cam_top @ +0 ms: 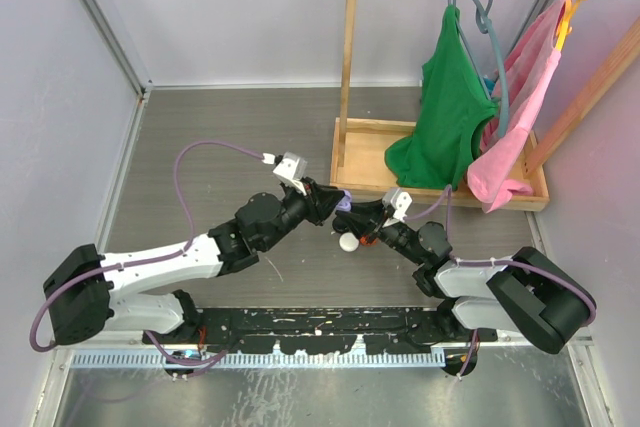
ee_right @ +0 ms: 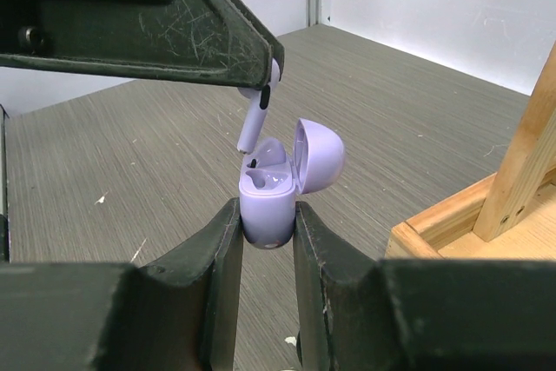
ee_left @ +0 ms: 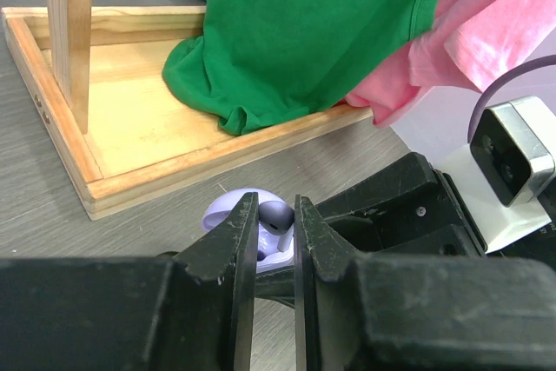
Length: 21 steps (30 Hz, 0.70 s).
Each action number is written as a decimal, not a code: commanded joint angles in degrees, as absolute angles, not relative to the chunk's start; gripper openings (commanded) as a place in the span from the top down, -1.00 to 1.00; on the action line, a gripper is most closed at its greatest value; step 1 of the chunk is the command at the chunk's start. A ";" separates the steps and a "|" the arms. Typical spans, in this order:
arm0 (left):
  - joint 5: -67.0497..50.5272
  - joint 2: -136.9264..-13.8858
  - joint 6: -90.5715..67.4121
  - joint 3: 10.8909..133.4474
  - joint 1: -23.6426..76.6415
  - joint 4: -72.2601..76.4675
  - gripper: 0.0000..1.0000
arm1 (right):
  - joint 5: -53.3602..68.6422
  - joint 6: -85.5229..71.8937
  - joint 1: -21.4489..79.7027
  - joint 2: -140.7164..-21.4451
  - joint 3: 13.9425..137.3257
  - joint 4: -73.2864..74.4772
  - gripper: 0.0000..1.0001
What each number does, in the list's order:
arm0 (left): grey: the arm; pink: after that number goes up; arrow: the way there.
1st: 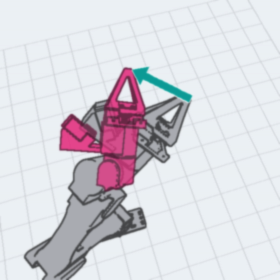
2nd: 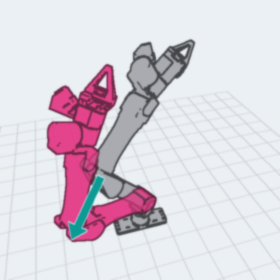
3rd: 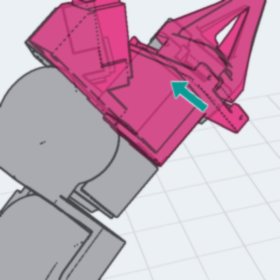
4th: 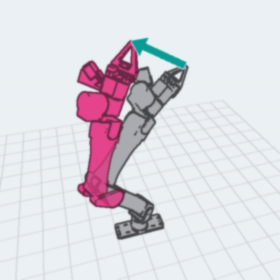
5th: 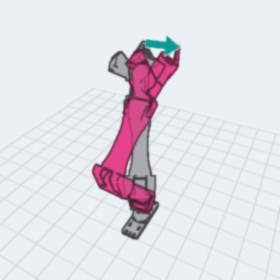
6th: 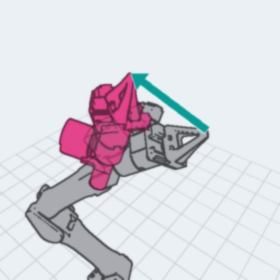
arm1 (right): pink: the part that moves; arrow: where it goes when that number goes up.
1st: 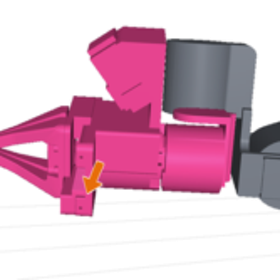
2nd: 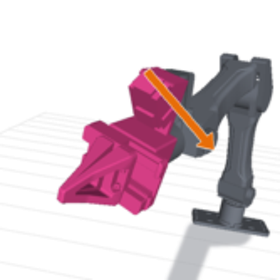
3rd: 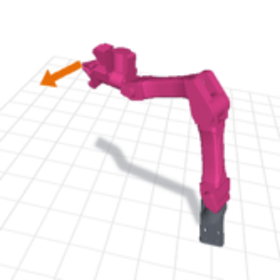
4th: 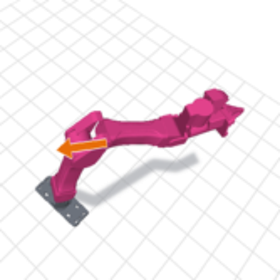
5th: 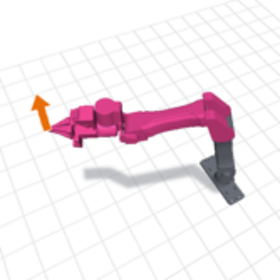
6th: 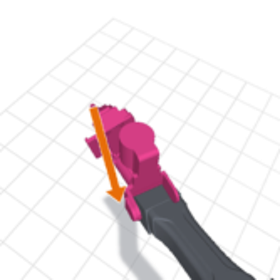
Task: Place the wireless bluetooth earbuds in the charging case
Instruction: Place the earbud in the charging case.
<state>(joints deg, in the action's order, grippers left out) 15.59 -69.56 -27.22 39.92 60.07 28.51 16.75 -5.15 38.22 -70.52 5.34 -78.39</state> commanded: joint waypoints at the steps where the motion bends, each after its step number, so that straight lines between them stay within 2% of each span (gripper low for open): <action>1: 17.79 -69.73 -24.48 40.00 60.64 34.28 0.67 | 15.86 -5.54 38.49 -69.62 5.32 -83.85 0.90; 21: 20.94 -71.32 -19.98 39.80 62.47 34.27 0.67 | 16.26 -6.03 38.46 -69.30 5.19 -84.46 0.89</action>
<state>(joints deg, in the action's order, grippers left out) 19.09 -71.13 -21.52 39.38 61.91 30.00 16.73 -6.02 38.20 -70.50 5.17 -79.29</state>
